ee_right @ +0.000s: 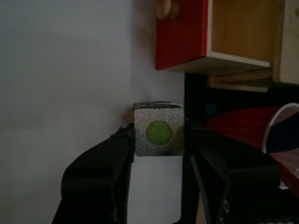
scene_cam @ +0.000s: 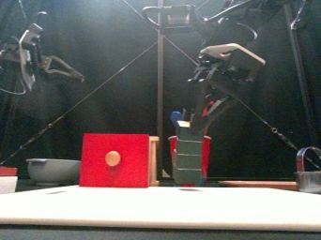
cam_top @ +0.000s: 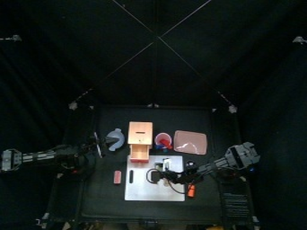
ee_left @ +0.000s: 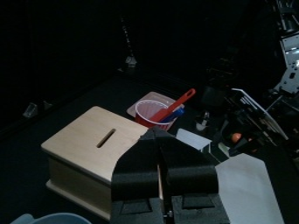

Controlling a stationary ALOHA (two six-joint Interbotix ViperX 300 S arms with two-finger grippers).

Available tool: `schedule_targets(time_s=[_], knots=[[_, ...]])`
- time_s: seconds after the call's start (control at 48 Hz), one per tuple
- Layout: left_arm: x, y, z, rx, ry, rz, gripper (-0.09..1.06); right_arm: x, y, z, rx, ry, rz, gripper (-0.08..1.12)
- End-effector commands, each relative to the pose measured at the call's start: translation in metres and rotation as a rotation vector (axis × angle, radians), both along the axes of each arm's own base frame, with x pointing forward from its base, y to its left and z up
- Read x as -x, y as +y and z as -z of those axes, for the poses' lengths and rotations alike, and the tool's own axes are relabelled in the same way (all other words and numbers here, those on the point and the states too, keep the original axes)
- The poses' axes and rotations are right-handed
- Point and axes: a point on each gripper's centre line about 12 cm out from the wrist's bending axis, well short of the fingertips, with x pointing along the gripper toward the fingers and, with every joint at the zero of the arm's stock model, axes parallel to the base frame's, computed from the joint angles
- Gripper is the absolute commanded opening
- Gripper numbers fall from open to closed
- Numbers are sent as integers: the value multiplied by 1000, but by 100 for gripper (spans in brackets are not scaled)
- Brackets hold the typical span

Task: Place sushi on board then cut the sushi with the knife then place the pieces on the plate
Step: Pick knife at handle with right hand

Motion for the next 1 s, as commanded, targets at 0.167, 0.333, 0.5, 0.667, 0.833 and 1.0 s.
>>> schedule_targets(time_s=[0.167,0.333,0.5,0.667,0.833,1.0], knots=[[-1,3,-6,-11,-17,-16,13,-9,17,-5,-37,-21,-20,77],[1,7,-6,-11,-17,-37,13,-12,24,-6,-97,-17,5,99],[2,10,-6,-9,-16,-52,13,-14,36,-10,-117,-30,-6,104],[2,10,-4,-5,-13,-55,13,-11,44,-15,-180,-38,25,104],[2,9,-6,-6,-17,-50,13,5,30,-16,-240,-77,118,104],[1,9,-7,-22,-13,-44,13,38,2,-30,-366,-161,241,104]])
